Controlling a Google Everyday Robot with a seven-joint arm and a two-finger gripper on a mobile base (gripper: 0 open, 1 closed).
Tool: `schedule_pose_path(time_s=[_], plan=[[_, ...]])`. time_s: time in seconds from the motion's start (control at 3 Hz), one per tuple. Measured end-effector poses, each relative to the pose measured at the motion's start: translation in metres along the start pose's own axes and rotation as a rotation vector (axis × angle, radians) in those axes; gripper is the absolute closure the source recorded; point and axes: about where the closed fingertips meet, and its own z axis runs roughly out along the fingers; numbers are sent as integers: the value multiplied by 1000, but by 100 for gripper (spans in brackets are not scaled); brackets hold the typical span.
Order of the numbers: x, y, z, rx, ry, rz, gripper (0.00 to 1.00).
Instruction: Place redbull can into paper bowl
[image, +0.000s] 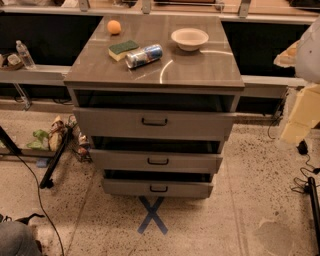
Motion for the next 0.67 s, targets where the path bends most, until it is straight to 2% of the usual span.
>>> schedule_pose_path(time_s=[0.33,0.67], plan=[[0,0,0,0,0,0,0],[-5,-3,0,-7,-33,-16,0]])
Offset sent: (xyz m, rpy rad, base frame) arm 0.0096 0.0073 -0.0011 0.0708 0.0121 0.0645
